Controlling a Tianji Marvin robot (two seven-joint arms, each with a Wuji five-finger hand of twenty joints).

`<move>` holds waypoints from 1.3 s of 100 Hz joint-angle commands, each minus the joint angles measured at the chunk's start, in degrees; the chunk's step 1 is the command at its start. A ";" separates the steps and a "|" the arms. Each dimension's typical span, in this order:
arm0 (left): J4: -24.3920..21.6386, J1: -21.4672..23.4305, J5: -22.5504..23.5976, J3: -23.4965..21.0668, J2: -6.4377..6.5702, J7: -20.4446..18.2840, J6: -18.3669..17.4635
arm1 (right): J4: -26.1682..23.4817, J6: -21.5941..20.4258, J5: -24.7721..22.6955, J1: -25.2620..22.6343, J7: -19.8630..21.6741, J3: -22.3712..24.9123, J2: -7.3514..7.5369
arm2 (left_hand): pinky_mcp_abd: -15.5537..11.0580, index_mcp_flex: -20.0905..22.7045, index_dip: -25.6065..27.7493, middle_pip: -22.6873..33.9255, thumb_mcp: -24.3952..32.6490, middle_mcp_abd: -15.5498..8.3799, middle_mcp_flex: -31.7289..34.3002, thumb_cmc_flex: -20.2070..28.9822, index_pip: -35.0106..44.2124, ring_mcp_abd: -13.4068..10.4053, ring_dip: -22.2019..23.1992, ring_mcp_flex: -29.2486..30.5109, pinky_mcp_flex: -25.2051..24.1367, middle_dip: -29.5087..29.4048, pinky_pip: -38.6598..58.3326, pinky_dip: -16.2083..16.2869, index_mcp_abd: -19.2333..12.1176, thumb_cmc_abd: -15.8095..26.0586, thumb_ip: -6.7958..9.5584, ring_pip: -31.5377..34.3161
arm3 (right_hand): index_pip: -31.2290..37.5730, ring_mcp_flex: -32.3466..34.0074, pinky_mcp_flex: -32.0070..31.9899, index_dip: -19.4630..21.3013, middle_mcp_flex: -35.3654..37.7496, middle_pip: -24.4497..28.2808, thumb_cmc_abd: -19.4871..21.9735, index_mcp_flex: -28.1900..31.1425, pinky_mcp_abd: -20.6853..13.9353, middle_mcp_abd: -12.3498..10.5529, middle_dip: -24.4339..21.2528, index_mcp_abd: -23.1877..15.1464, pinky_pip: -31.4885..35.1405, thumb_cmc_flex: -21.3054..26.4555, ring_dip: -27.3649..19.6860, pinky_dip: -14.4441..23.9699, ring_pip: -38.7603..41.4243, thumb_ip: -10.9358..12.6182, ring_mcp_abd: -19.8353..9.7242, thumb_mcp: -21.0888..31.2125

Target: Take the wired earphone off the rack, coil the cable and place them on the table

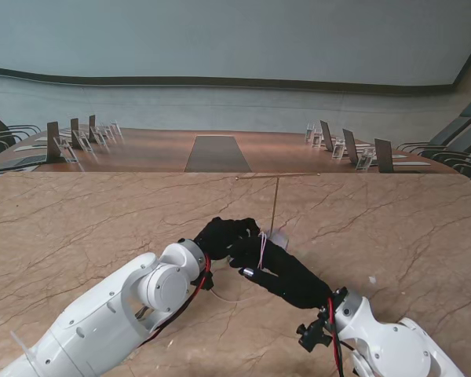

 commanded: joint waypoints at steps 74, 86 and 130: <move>-4.58 1.37 2.61 -3.73 1.15 -1.90 -1.68 | 2.15 5.65 -0.75 -1.08 1.78 -0.51 0.00 | 4.80 3.13 -3.31 11.00 -5.36 0.73 8.35 3.98 -1.06 4.63 3.74 9.70 6.07 -8.06 10.89 1.79 0.93 0.02 -1.59 9.11 | -0.82 -2.01 -3.23 -1.29 -0.43 -2.70 1.72 -1.39 -1.52 -0.34 -0.83 -1.73 -0.65 -3.92 -0.27 -0.82 -1.32 -0.07 0.82 -6.79; -5.07 1.45 2.78 -3.97 1.26 -2.24 -1.91 | 2.65 6.59 -0.79 -0.88 1.67 -0.59 -0.11 | 5.47 3.56 -3.84 12.02 -5.82 0.66 9.82 3.98 -1.40 4.98 3.99 11.16 7.15 -7.84 12.12 1.88 1.53 0.05 -1.56 10.23 | -1.12 -2.57 -3.89 -1.33 -0.78 -3.16 1.90 -1.46 -1.78 -0.58 -1.01 -1.76 -0.89 -4.35 -0.41 -0.91 -1.60 0.21 0.46 -7.29; -7.88 2.03 4.17 -5.75 1.89 -3.62 -3.49 | 3.79 8.72 -1.40 -0.82 2.29 -0.62 -0.08 | 5.62 3.25 -2.90 15.16 -6.37 -0.26 10.75 3.99 -0.86 4.71 4.85 11.95 7.57 -5.77 13.97 1.62 1.42 0.40 -1.48 12.46 | -1.41 -3.31 -4.80 -0.75 -0.95 -3.88 1.92 -0.21 -1.90 -0.79 -1.28 -1.82 -1.05 -5.57 -0.64 -0.98 -1.94 1.06 0.35 -8.27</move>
